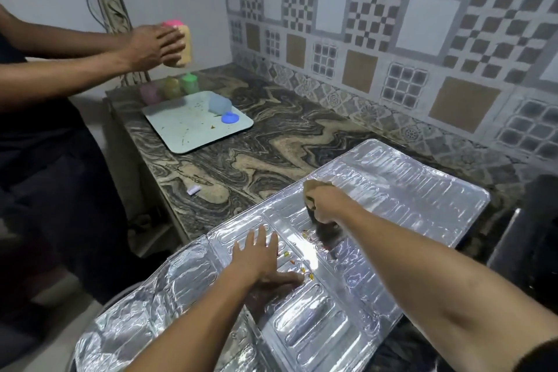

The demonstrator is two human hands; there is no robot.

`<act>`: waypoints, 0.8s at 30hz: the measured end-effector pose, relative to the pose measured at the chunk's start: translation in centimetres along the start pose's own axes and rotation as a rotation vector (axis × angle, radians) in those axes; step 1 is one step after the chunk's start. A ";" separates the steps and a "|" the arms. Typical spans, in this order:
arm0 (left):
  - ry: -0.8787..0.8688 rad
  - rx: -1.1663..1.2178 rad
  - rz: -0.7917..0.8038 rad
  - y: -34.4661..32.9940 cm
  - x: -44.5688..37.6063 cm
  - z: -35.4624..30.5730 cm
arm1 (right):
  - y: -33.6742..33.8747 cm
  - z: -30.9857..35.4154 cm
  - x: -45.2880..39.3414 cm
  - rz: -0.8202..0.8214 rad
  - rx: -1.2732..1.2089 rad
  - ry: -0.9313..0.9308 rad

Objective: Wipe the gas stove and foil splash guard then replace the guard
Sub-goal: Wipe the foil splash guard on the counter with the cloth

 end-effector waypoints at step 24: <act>0.014 0.020 0.031 -0.2 0.1 -0.4 | 7.2 -1.8 -3.1 -0.265 -0.108 -0.098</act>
Point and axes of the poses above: each hand's wrist, its own x-axis away from the middle knuckle, its own y-axis out of the back of the hand, z = x × y, the point moved 1 cm from there along -x, towards the middle knuckle, and after that the axes turned 6 degrees about -x, right-handed, at the moved point
